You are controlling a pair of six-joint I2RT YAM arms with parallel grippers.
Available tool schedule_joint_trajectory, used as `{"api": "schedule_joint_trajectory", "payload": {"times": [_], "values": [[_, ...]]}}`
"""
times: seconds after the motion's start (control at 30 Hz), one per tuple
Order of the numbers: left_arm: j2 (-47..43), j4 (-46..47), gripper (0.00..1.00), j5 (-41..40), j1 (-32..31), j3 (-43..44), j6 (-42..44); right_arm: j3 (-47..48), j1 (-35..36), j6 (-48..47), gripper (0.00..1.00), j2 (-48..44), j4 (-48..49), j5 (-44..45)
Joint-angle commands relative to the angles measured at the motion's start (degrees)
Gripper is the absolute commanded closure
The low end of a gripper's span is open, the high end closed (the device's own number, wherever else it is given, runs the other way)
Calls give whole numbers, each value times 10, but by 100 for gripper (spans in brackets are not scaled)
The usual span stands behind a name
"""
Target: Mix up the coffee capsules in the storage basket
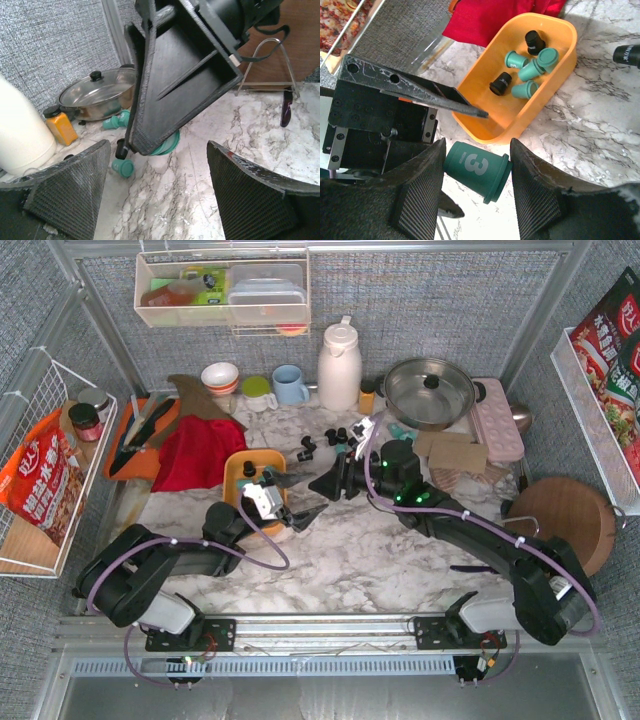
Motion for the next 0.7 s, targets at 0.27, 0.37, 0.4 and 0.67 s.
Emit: {"api": "schedule_joint_trajectory", "payload": {"times": [0.27, 0.37, 0.4, 0.67], "values": [[-10, 28, 33, 8, -6, -3, 19, -5, 1, 47, 56, 13, 63, -42], [-10, 26, 38, 6, -6, -4, 25, -5, 1, 57, 56, 15, 73, -49], [-10, 26, 39, 6, -6, -4, 25, -5, 1, 58, 56, 15, 73, -52], [-12, 26, 45, -6, -8, -5, 30, -7, 3, 72, 55, 25, 81, -69]]}}
